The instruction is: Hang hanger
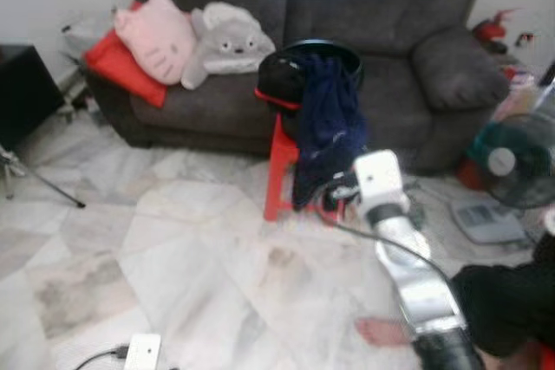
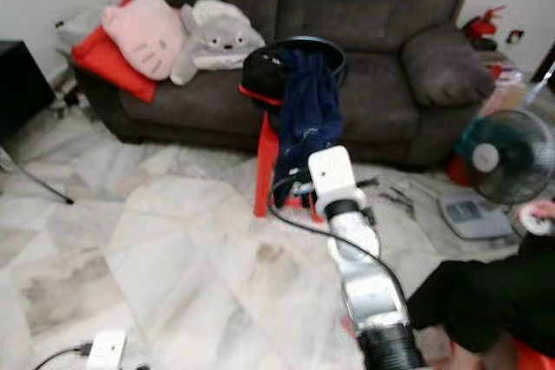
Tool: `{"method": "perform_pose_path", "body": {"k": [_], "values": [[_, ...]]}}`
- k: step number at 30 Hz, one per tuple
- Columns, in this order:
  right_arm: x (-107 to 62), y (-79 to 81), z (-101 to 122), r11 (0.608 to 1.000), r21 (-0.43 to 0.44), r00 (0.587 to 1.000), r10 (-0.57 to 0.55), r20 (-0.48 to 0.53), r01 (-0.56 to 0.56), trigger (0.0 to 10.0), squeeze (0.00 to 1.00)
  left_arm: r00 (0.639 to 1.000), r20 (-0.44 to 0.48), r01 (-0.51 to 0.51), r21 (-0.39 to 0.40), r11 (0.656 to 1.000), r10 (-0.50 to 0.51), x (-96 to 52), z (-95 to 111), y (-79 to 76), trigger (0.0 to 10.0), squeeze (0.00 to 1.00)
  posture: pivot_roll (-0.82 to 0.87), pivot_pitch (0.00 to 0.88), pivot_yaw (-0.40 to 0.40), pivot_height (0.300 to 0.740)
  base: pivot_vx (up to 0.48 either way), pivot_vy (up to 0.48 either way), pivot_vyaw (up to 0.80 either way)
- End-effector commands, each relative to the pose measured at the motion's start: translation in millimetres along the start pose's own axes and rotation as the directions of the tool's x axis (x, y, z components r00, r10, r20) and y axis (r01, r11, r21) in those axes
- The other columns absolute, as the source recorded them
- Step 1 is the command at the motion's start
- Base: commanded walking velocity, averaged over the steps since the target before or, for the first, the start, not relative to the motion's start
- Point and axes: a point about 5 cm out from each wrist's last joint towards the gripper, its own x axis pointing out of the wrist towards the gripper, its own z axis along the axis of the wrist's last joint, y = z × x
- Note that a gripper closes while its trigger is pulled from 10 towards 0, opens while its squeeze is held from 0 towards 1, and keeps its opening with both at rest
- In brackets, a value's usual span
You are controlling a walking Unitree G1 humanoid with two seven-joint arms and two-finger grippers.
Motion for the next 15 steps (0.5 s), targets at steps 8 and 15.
{"method": "perform_pose_path", "body": {"k": [8,15], "values": [[6.2,-3.6,-12,0.997,0.051,0.998,-0.048,-0.044,0.050,10.0,0.00,0.999,-0.045,-0.019,0.021,1.000,0.020,-1.6,-8,2.8,10.0,0.00,-0.10,0.000,0.078,0.740,0.000,0.000,0.00],[12.4,-13.5,-21,0.986,0.126,0.990,-0.096,-0.100,0.108,10.0,0.00,0.999,-0.029,-0.032,0.007,0.999,0.032,0.4,-1,4.1,10.0,0.00,-0.07,0.000,0.070,0.740,0.000,0.000,0.00]]}}
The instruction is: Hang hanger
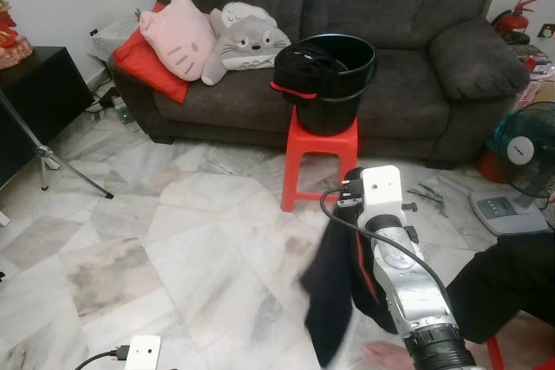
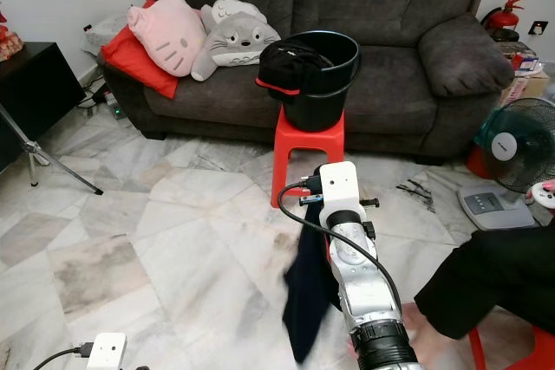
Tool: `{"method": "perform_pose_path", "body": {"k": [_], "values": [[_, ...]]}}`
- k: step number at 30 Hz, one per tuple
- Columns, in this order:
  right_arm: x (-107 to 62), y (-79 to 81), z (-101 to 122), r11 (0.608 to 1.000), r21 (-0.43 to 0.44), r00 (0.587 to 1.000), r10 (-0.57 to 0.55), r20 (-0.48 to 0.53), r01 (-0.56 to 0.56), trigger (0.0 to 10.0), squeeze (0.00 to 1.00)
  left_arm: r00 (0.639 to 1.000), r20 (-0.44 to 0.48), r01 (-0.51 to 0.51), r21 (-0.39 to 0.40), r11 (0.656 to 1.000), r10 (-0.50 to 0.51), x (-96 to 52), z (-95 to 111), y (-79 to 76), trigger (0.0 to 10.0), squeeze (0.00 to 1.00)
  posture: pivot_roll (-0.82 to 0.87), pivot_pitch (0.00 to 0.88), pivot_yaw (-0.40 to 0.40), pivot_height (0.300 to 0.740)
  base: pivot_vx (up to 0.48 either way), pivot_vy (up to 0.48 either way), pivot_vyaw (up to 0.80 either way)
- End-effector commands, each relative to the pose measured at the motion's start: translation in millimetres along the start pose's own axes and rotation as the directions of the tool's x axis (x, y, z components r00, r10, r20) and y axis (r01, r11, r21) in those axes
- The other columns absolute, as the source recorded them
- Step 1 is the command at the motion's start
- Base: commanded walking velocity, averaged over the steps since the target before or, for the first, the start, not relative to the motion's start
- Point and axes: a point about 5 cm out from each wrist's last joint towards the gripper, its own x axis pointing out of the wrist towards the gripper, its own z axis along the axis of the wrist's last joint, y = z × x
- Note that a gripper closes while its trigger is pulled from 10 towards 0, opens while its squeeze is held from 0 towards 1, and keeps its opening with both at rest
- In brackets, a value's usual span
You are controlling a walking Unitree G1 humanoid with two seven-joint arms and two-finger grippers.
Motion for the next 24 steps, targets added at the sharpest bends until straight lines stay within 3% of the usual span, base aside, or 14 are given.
{"method": "perform_pose_path", "body": {"k": [1,10,15,19,24], "values": [[6.3,-5.7,12,0.999,0.031,0.999,-0.027,0.042,0.025,10.0,0.00,1.000,-0.009,-0.016,0.004,1.000,0.016,0.5,1,3.7,10.0,0.00,-0.07,0.000,0.065,0.740,0.000,0.000,0.00],[8.5,-18.8,8,0.997,0.049,0.996,-0.069,0.060,0.066,10.0,0.00,0.999,0.011,-0.037,-0.048,0.998,0.037,1.6,6,1.5,10.0,0.00,-0.02,0.000,0.017,0.740,0.000,0.000,0.00],[-5.7,-28.6,-10,0.996,0.029,0.996,-0.082,0.041,0.081,10.0,0.00,0.999,-0.001,-0.052,-0.066,0.996,0.052,0.8,2,1.0,10.0,0.00,-0.02,0.000,0.006,0.740,0.000,0.000,0.00],[-24.8,-33.7,-38,0.997,0.010,0.997,-0.074,-0.005,0.074,10.0,0.00,0.995,-0.049,-0.090,-0.095,0.991,0.086,-3.2,-13,5.6,10.0,0.00,-0.04,0.000,0.047,0.740,0.000,0.000,0.00],[-45.6,-43.4,-62,0.993,0.013,0.991,-0.119,-0.059,0.120,10.0,0.00,0.993,-0.066,-0.102,-0.068,0.992,0.098,-7.6,-24,10.6,10.0,0.00,-0.04,0.000,0.059,0.740,0.000,0.000,0.00]]}}
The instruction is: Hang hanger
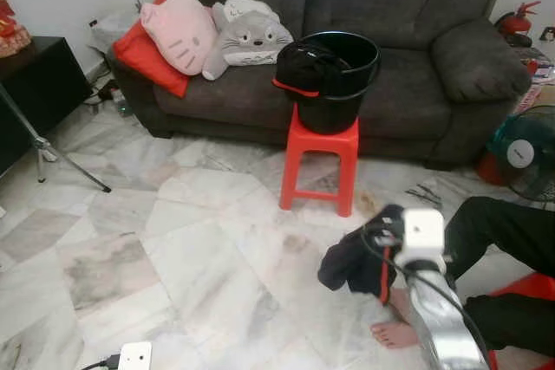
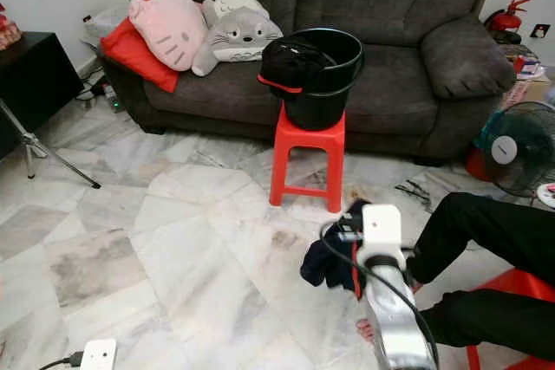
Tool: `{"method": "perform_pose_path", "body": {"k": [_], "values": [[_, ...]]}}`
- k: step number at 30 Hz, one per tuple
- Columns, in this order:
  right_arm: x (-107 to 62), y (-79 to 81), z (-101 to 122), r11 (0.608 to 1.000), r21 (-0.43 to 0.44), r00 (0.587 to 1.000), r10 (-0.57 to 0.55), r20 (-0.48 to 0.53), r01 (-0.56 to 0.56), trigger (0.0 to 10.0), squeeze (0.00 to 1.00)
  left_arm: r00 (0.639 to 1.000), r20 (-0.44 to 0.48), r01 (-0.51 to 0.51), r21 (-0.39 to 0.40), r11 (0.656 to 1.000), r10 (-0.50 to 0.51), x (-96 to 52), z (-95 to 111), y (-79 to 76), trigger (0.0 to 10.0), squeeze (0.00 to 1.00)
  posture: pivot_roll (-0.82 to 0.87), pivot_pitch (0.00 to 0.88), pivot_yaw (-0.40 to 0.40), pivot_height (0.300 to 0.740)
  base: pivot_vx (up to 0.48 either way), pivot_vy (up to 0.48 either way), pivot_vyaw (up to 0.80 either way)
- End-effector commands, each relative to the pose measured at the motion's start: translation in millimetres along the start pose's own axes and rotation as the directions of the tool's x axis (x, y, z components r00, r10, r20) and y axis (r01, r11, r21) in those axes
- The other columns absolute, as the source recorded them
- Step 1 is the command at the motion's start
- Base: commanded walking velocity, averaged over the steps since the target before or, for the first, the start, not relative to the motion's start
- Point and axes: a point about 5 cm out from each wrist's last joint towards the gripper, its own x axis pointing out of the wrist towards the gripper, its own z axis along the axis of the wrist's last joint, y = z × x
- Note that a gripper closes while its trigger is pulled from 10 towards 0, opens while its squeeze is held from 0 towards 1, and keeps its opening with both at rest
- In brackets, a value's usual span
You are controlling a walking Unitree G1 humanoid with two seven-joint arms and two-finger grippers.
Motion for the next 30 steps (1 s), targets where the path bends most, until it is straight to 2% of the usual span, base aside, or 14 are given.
{"method": "perform_pose_path", "body": {"k": [1,5,7,9,10,13,18,20,23,24,25,27,29,30], "values": [[-5.4,-1.1,5,1.000,0.001,0.999,-0.001,0.047,0.000,10.0,0.00,0.999,-0.028,-0.035,-0.010,0.999,0.035,-3.2,-11,7.8,10.0,0.00,-0.03,0.000,0.054,0.740,0.000,0.000,0.00],[-20.1,5.4,0,0.999,-0.010,0.997,0.049,0.061,-0.048,10.0,0.00,0.997,-0.047,-0.070,-0.027,0.997,0.068,-8.6,-24,17.1,10.0,0.00,-0.02,0.000,0.041,0.740,0.000,0.000,0.00],[-26.3,5.4,-1,0.998,0.004,0.996,0.062,0.062,-0.062,10.0,0.00,0.994,-0.058,-0.100,-0.048,0.994,0.097,-12.8,-34,22.9,10.0,0.00,0.02,0.000,0.003,0.740,0.000,0.000,0.00],[-28.6,5.6,-1,0.997,0.010,0.996,0.071,0.059,-0.072,10.0,0.00,0.993,-0.055,-0.111,-0.059,0.992,0.107,-14.4,-37,24.6,10.0,0.00,0.03,0.000,-0.005,0.740,0.000,0.000,0.00],[-32.2,5.6,-2,0.996,0.029,0.995,0.084,0.053,-0.086,10.0,0.00,0.992,-0.052,-0.117,-0.065,0.991,0.114,-15.9,-39,25.3,10.0,0.00,0.06,0.000,-0.046,0.740,0.000,0.000,0.00],[-35.3,6.2,-3,0.991,0.056,0.992,0.120,0.045,-0.122,10.0,0.00,0.992,-0.044,-0.120,-0.060,0.991,0.118,-16.8,-41,24.2,10.0,0.00,0.10,0.000,-0.075,0.740,0.000,0.000,0.00],[-33.9,3.8,-9,0.991,0.073,0.994,0.108,0.031,-0.110,10.0,0.00,0.992,-0.057,-0.117,-0.065,0.991,0.114,-16.4,-42,18.2,10.0,0.00,0.09,0.000,-0.047,0.740,0.000,0.000,0.00],[-30.6,-6.9,-6,0.995,0.091,0.998,0.046,0.049,-0.050,10.0,0.00,0.994,-0.076,-0.078,-0.032,0.996,0.075,-14.7,-41,7.5,10.0,0.00,0.04,0.000,0.014,0.740,0.000,0.000,0.00],[-31.3,-11.5,-5,0.995,0.096,0.998,0.023,0.059,-0.028,10.0,0.00,0.996,-0.072,-0.059,-0.014,0.998,0.058,-14.1,-40,3.7,10.0,0.00,0.02,0.000,0.038,0.740,0.000,0.000,0.00],[-33.2,-16.9,-6,0.995,0.101,0.998,-0.001,0.061,-0.005,10.0,0.00,0.998,-0.008,-0.068,0.039,0.997,0.069,-12.2,-25,35.6,10.0,0.00,0.02,0.000,0.052,0.740,0.000,0.000,0.00],[-35.1,-20.3,-6,0.994,0.110,0.998,-0.027,0.057,0.020,10.0,0.00,0.998,0.026,-0.064,0.084,0.994,0.062,-12.0,-15,51.5,10.0,0.00,0.01,0.000,0.071,0.740,0.000,0.000,0.00],[-36.4,-21.5,-7,0.994,0.111,0.998,-0.028,0.053,0.022,10.0,0.00,0.996,0.056,-0.072,0.065,0.995,0.069,-10.3,-7,53.0,10.0,0.00,-0.01,0.000,0.076,0.740,0.000,0.000,0.00],[-34.8,-22.4,-9,0.993,0.109,0.998,-0.039,0.044,0.034,10.0,0.00,0.992,0.105,-0.069,0.043,0.997,0.064,-1.3,25,54.8,10.0,0.00,-0.03,0.000,0.057,0.740,0.000,0.000,0.00],[-34.8,-22.4,-9,0.993,0.109,0.998,-0.039,0.044,0.034,10.0,0.00,0.992,0.105,-0.069,0.043,0.997,0.064,-1.3,25,54.8,10.0,0.00,-0.03,0.000,0.057,0.740,0.000,0.000,0.00]]}}
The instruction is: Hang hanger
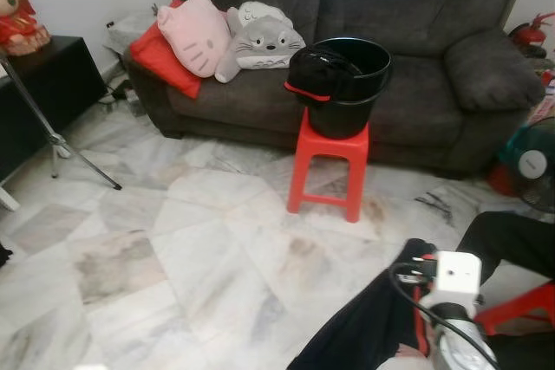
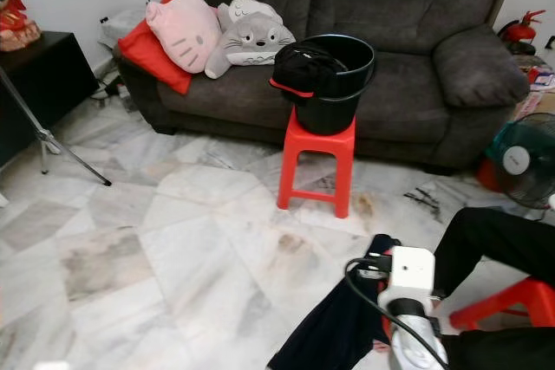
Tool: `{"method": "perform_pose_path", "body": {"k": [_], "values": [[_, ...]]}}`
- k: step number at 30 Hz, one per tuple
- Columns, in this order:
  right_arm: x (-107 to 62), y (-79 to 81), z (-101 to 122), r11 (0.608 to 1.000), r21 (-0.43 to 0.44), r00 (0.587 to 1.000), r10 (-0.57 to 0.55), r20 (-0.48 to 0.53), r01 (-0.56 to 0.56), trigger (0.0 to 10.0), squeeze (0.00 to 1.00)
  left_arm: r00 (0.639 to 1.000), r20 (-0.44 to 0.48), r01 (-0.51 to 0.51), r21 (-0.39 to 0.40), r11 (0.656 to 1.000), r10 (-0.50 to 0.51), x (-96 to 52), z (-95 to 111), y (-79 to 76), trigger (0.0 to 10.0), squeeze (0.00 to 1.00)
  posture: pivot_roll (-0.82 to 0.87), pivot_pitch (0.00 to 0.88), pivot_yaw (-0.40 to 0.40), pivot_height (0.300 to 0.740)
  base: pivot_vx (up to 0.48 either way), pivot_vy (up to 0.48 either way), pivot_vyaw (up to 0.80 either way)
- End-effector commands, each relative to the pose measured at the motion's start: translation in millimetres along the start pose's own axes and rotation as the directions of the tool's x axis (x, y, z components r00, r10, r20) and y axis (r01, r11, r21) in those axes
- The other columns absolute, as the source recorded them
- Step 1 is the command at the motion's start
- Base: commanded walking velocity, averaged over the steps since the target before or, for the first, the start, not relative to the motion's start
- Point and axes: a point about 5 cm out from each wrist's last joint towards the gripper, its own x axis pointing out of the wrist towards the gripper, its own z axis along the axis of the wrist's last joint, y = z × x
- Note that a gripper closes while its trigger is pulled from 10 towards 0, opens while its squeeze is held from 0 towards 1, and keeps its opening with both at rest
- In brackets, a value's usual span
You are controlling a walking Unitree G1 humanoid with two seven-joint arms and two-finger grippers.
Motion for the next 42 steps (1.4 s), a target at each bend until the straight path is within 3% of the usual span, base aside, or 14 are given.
{"method": "perform_pose_path", "body": {"k": [1,8,14,23,32,42], "values": [[5.5,4.2,9,1.000,0.025,0.999,-0.001,0.042,0.000,10.0,0.00,0.999,0.004,0.037,-0.009,0.999,-0.037,4.8,10,-11.1,10.0,0.00,-0.04,0.000,0.057,0.740,0.000,0.000,0.00],[25.9,8.5,26,0.999,0.045,0.997,-0.017,0.081,0.013,10.0,0.00,1.000,-0.007,0.022,-0.091,0.996,-0.023,7.5,15,-12.8,10.0,0.00,-0.07,0.000,0.066,0.740,0.000,0.000,0.00],[24.9,12.8,23,0.998,0.062,0.997,-0.018,0.075,0.013,10.0,0.00,1.000,-0.005,0.028,-0.114,0.993,-0.029,8.6,18,-17.1,10.0,0.00,-0.05,0.000,0.054,0.740,0.000,0.000,0.00],[28.7,20.2,30,0.999,0.025,0.995,0.023,0.093,-0.025,10.0,0.00,0.998,-0.054,0.032,-0.123,0.992,-0.039,4.9,4,-18.0,10.0,0.00,-0.05,0.000,0.059,0.740,0.000,0.000,0.00],[28.0,24.5,30,0.999,0.009,0.995,0.041,0.096,-0.042,10.0,0.00,0.994,-0.093,0.054,-0.096,0.994,-0.063,0.3,-10,-20.7,10.0,0.00,-0.05,0.000,0.063,0.740,0.000,0.000,0.69],[32.1,28.0,36,0.998,0.000,0.992,0.065,0.108,-0.065,10.0,0.00,0.987,-0.152,0.035,-0.097,0.995,-0.049,-9.2,-33,-8.0,10.0,0.00,-0.05,0.000,0.053,0.740,0.000,0.000,0.80]]}}
